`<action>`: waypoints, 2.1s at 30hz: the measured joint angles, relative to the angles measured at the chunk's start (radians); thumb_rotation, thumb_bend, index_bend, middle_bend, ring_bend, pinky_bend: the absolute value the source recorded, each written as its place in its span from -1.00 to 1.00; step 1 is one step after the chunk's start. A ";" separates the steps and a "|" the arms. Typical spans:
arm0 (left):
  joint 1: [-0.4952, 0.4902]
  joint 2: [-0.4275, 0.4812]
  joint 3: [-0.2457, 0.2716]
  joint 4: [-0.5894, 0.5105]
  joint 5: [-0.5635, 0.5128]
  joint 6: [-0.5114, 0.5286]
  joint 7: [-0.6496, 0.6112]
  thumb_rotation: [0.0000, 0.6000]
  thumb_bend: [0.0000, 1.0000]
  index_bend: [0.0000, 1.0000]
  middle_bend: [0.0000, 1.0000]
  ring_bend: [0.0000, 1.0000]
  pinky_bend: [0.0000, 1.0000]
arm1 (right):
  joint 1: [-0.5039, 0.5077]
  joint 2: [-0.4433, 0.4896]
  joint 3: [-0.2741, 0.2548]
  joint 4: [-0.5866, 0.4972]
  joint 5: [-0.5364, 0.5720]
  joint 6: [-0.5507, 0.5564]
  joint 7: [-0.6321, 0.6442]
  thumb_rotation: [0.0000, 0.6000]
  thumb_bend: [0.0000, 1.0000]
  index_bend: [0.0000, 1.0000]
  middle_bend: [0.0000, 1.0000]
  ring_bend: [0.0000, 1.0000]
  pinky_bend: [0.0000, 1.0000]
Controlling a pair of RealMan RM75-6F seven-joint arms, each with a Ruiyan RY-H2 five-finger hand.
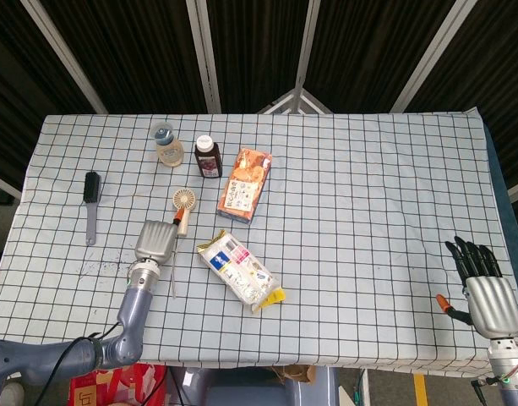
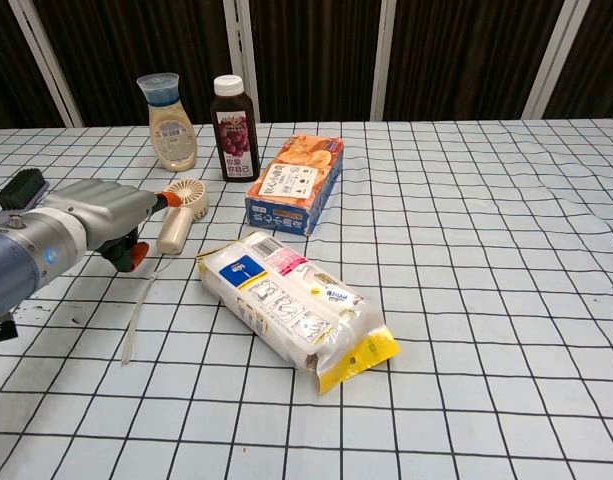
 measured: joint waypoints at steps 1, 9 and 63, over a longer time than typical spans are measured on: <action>0.001 0.001 0.002 -0.002 0.006 0.002 -0.006 1.00 0.55 -0.93 0.81 0.48 0.50 | 0.000 0.000 0.000 0.000 0.000 0.000 0.000 1.00 -0.44 -0.98 -1.00 -1.00 -1.00; 0.003 0.004 0.014 -0.005 0.018 0.005 -0.023 1.00 0.55 -0.92 0.81 0.48 0.50 | 0.000 -0.001 0.000 -0.001 0.001 0.001 -0.004 1.00 -0.44 -0.98 -1.00 -1.00 -1.00; -0.012 0.003 0.018 0.000 0.016 0.016 -0.076 1.00 0.59 -1.00 0.72 0.39 0.49 | 0.000 -0.001 0.000 -0.001 0.000 0.001 -0.001 1.00 -0.44 -0.98 -1.00 -1.00 -1.00</action>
